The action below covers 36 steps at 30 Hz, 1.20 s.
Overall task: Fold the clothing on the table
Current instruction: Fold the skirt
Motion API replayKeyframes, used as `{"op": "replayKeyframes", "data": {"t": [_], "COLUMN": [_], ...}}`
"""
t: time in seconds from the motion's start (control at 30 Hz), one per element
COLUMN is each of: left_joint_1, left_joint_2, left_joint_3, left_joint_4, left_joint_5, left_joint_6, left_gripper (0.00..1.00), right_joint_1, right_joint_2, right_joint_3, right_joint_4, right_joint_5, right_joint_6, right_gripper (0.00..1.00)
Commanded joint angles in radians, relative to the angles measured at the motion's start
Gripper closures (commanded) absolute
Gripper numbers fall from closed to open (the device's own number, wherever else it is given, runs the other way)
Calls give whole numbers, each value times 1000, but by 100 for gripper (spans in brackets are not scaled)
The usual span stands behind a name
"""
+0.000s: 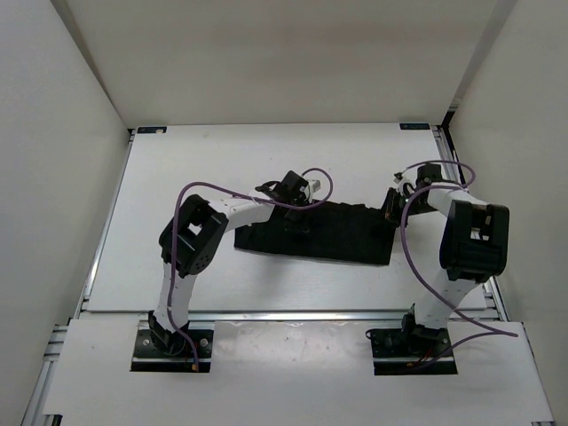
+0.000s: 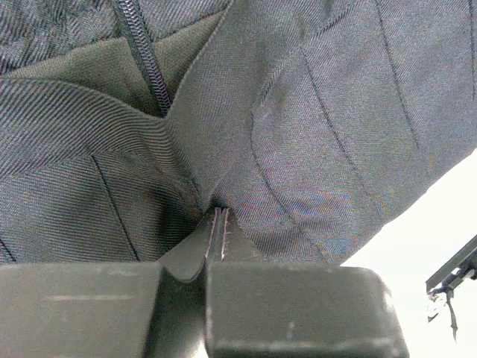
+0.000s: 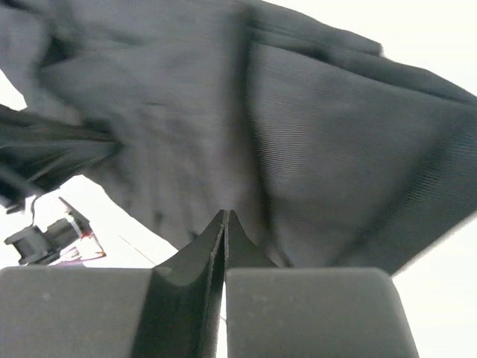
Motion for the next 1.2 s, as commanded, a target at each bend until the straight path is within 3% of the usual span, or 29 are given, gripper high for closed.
{"op": "replayKeyframes", "data": {"t": [0.0, 0.1, 0.27, 0.37, 0.43, 0.6, 0.73, 0.93, 1.17], "left_joint_1": [-7, -5, -14, 44, 96, 105, 104, 163, 165], "left_joint_2": [-48, -54, -147, -242, -302, -351, -316, -425, -374], "left_joint_3": [-14, 5, 72, 75, 63, 52, -38, -326, -399], "left_joint_4": [20, 19, 58, 164, 190, -96, -231, -40, -50], "left_joint_5": [4, -8, -19, 74, 84, -123, -183, -117, -125], "left_joint_6": [-37, -32, 73, 32, -6, 197, 242, 170, 196], "left_gripper": [100, 100, 97, 96, 98, 100, 100, 100, 100], "right_joint_1": [24, 103, 272, 274, 271, 332, 329, 308, 335], "right_joint_2": [-93, -151, -233, -260, -279, -256, -179, -139, -128], "right_joint_3": [38, 10, -51, -62, -77, -114, -64, -31, -40], "right_joint_4": [-2, -10, -27, -28, -11, -13, -56, -73, -67], "right_joint_5": [-127, -124, 12, -44, 3, 251, 315, 312, 330], "right_joint_6": [-5, -54, -220, -216, -217, -309, -320, -298, -280], "right_gripper": [100, 100, 100, 100, 100, 100, 100, 100, 99]}}
